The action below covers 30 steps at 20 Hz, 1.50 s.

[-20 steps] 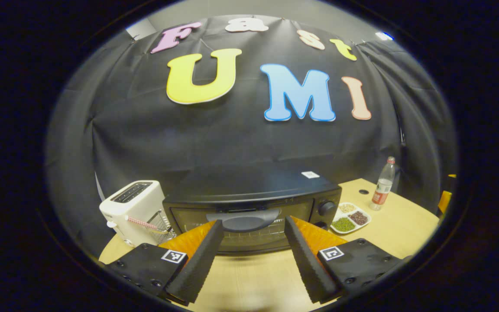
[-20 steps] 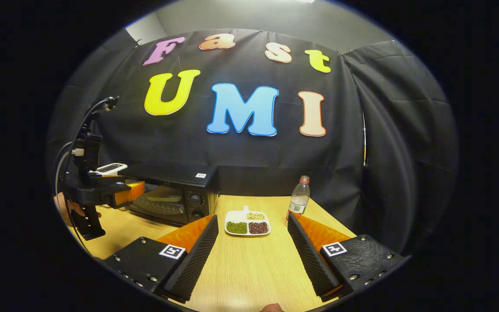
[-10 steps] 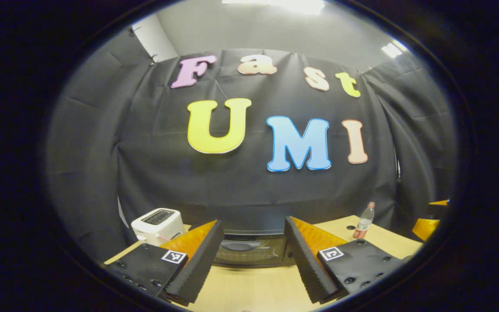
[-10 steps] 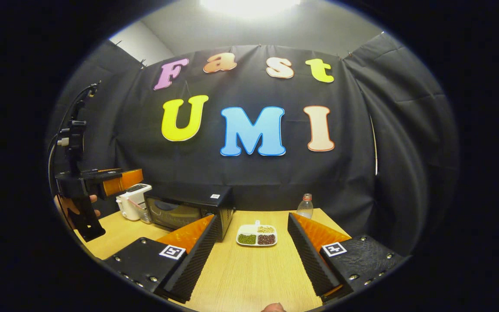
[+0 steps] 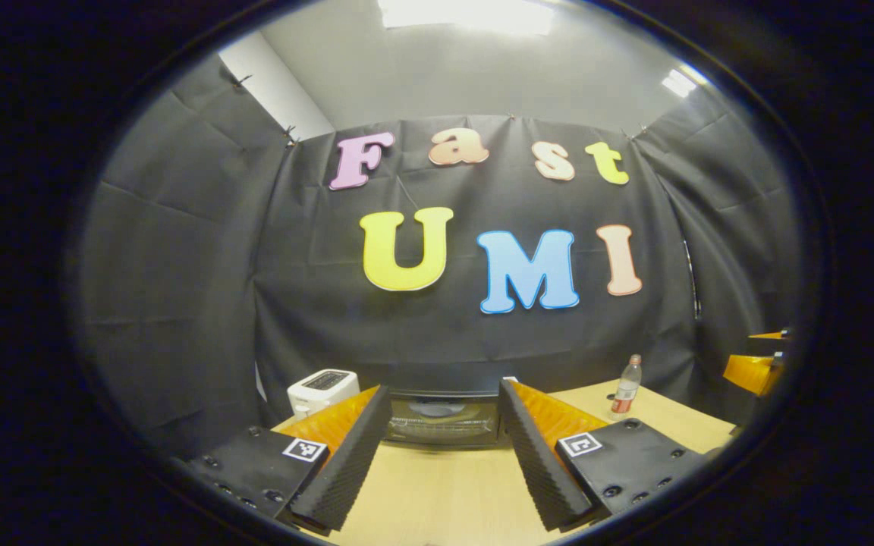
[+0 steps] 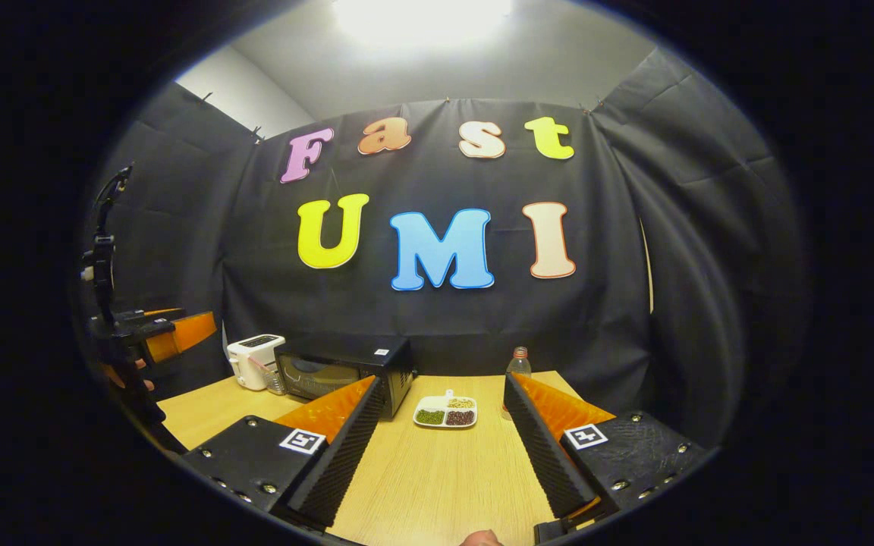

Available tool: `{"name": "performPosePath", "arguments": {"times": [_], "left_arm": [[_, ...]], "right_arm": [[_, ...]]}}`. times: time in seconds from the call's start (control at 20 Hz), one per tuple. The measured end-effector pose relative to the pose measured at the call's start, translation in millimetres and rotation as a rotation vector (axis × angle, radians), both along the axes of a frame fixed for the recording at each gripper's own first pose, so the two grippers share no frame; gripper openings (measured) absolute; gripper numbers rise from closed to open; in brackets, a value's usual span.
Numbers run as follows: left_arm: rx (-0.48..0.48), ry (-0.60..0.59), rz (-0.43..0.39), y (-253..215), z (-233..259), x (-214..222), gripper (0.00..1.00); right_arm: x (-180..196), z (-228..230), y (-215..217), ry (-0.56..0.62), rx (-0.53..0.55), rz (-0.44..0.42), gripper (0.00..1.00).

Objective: Open the electric oven with the left hand, put the food in, and close the electric oven.

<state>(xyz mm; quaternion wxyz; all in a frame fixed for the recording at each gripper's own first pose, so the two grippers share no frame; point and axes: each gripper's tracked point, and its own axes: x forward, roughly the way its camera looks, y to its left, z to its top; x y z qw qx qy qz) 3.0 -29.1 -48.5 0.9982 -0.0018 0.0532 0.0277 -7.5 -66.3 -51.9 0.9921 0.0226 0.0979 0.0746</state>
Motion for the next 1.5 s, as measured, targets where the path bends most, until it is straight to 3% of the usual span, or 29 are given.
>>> {"name": "performPosePath", "arguments": {"times": [0.05,0.1,0.5,0.7,0.75,0.8,1.05,1.15,1.2,1.5], "left_arm": [[0.006,0.002,0.005,3,2,-11,0.95],[0.012,0.000,0.010,7,4,-21,1.00],[0.020,-0.039,0.011,29,21,-61,1.00],[0.007,-0.048,0.013,36,25,-64,1.00],[0.004,-0.046,0.015,39,26,-65,0.95],[0.002,-0.045,0.015,40,27,-67,1.00],[0.001,-0.066,0.033,47,31,-70,1.00],[-0.009,-0.063,0.040,45,30,-70,0.95],[-0.013,-0.064,0.047,47,31,-72,1.00],[0.019,-0.072,0.091,58,33,-73,1.00]], "right_arm": [[-5,3,-1,-0.003,0.006,-0.003,0.99],[-10,6,-3,-0.008,0.009,-0.010,0.99],[-24,17,6,-0.052,0.011,-0.046,0.99],[-24,24,21,-0.072,0.007,-0.032,0.99],[-24,27,25,-0.082,0.012,-0.029,0.99],[-23,30,28,-0.088,0.016,-0.027,0.99],[-16,35,40,-0.108,0.013,-0.021,0.99],[-14,37,46,-0.110,0.011,-0.016,0.99],[-13,38,50,-0.113,0.015,-0.012,0.99],[-5,37,59,-0.109,0.015,-0.011,0.99]]}}
